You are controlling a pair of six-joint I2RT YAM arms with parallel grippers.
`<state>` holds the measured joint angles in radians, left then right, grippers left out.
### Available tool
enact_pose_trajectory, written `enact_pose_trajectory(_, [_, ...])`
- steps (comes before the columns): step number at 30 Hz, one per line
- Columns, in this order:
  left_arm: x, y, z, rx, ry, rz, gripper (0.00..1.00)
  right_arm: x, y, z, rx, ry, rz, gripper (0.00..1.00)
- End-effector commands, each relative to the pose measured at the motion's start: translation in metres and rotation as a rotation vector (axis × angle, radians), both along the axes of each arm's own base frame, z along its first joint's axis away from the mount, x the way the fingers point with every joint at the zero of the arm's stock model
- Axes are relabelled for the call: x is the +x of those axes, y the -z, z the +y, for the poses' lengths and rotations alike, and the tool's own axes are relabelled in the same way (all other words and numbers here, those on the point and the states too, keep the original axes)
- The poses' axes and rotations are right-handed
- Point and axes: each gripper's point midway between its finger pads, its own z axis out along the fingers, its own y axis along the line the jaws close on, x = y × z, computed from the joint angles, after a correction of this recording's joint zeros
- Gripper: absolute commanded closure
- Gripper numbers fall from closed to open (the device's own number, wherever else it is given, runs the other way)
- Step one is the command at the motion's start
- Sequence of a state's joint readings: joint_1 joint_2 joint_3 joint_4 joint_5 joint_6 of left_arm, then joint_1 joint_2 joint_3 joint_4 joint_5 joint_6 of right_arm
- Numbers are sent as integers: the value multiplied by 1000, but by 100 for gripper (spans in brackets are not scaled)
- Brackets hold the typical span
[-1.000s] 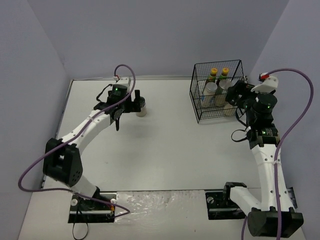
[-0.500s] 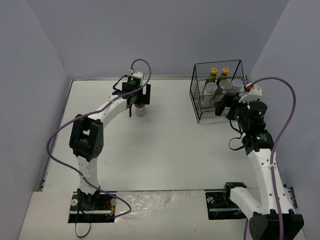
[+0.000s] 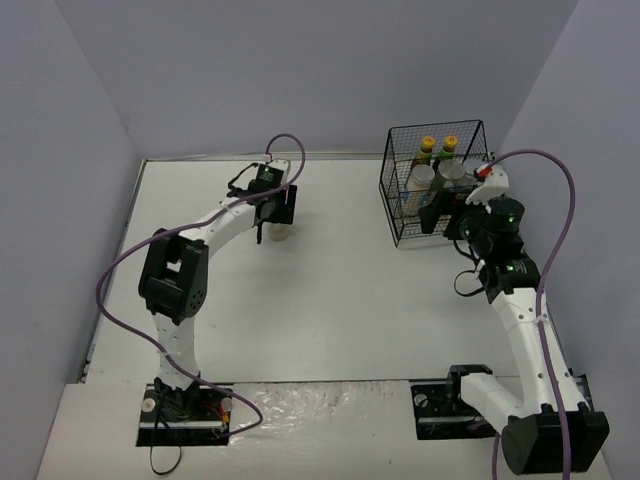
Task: Organize the condiment bottles
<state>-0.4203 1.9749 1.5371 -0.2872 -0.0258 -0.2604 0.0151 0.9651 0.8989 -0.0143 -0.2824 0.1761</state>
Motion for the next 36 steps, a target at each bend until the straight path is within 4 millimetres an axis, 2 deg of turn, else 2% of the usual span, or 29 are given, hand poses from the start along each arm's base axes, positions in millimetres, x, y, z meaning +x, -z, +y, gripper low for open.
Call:
enact_pose_trajectory(1, [-34, -64, -32, -74, 103, -116, 99, 11, -15, 28, -7, -105, -64, 0])
enact_pose_trajectory(2, [-44, -61, -34, -74, 115, -107, 99, 12, -12, 30, -8, -109, -56, 0])
enact_pose_trajectory(6, [-110, -45, -56, -67, 208, -64, 99, 14, 2, 56, -24, -167, -24, 0])
enact_pose_trajectory(9, [-139, -43, -63, -97, 209, -70, 96, 13, 12, 80, -48, -215, -7, 0])
enact_pose_trajectory(10, [-149, -33, -65, -84, 226, -48, 96, 13, 12, 80, -48, -216, -6, 0])
enact_pose_trajectory(13, [-178, -18, -71, -71, 231, -43, 88, 11, 26, 101, -67, -249, 11, 0])
enact_pose_trajectory(15, [-188, -14, -75, -84, 229, -35, 81, 12, 29, 110, -61, -266, 7, 0])
enact_pose_trajectory(17, [-196, -14, -79, -79, 237, -37, 51, 9, 31, 118, -59, -288, 6, 0])
enact_pose_trajectory(20, [-199, -30, -80, -92, 234, -68, 14, 7, 29, 123, -70, -306, -6, 0])
enact_pose_trajectory(22, [-198, -47, -79, -108, 227, -95, 4, 6, 23, 125, -75, -319, -24, 0])
enact_pose_trajectory(26, [-197, -86, -78, -141, 229, -153, 3, 4, 4, 123, -77, -321, -72, 0])
enact_pose_trajectory(27, [-196, -104, -78, -165, 227, -182, 3, 3, -6, 124, -76, -326, -95, 0])
enact_pose_trajectory(28, [-198, -109, -75, -166, 226, -188, 3, 2, -12, 124, -76, -334, -109, 0])
enact_pose_trajectory(30, [-194, -144, -67, -195, 197, -253, 3, 0, -26, 126, -78, -354, -138, 0])
enact_pose_trajectory(31, [-194, -153, -61, -201, 183, -271, 3, -1, -30, 127, -77, -361, -148, 0])
enact_pose_trajectory(34, [-191, -177, -26, -199, 92, -311, 3, -3, -31, 136, -86, -419, -137, 0])
enact_pose_trajectory(36, [-185, -179, 5, -177, 7, -314, 3, -5, -31, 146, -106, -470, -122, 0])
